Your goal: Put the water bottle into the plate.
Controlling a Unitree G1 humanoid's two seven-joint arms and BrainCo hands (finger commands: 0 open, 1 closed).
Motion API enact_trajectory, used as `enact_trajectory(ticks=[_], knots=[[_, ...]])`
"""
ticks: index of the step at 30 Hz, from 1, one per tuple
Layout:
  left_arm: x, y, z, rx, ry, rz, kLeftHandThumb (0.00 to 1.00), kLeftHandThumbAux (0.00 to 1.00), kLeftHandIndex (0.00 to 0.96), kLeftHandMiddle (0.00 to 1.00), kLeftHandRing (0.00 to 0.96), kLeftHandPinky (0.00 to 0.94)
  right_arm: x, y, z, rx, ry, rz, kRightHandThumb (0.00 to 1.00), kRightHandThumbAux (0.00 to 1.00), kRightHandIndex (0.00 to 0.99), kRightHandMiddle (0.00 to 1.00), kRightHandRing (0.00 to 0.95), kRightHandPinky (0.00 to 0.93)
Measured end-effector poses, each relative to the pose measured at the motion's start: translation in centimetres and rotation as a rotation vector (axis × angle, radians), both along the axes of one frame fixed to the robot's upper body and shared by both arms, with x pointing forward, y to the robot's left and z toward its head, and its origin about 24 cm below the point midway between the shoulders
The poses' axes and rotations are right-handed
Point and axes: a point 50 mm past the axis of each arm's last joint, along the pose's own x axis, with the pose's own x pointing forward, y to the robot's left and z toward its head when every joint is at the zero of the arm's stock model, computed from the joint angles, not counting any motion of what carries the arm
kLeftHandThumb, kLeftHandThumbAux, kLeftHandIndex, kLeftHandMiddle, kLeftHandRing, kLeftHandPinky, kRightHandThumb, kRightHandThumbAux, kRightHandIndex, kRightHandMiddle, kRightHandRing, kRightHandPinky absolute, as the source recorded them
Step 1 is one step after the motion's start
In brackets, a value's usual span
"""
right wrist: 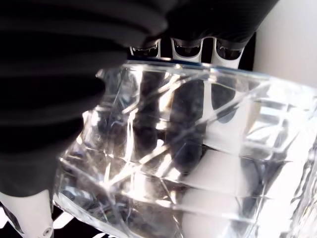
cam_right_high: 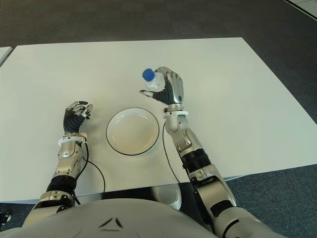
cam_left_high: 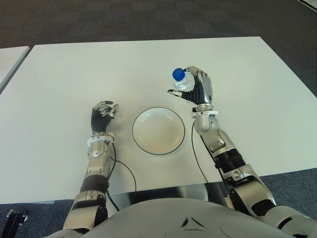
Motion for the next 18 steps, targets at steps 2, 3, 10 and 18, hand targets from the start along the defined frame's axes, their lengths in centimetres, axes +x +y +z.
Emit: enact_trajectory(ticks=[2, 3, 10, 18], knots=[[0.0, 0.0, 0.1, -0.001, -0.002, 0.000, 0.709, 0.711, 0.436, 0.681, 0.666, 0.660, -0.2, 0.5, 0.2, -0.017, -0.007, 0.047, 0.707, 0.725, 0.438, 0.889, 0.881, 0.878], [0.0, -0.1, 0.1, -0.002, -0.003, 0.000, 0.709, 0.711, 0.436, 0.682, 0.667, 0.661, -0.3, 0.7, 0.4, -0.032, -0.013, 0.074, 0.707, 0.724, 0.438, 0.890, 0.882, 0.879], [0.1, -0.1, 0.2, -0.002, -0.004, 0.002, 0.709, 0.710, 0.436, 0.678, 0.662, 0.654, -1.1, 1.5, 1.3, -0.111, -0.042, 0.232, 0.708, 0.723, 0.438, 0.894, 0.884, 0.878], [0.0, -0.2, 0.1, -0.011, -0.003, 0.007, 0.708, 0.711, 0.435, 0.673, 0.656, 0.648, -2.1, 2.1, 0.8, -0.215, 0.002, 0.450, 0.709, 0.723, 0.439, 0.901, 0.889, 0.886]])
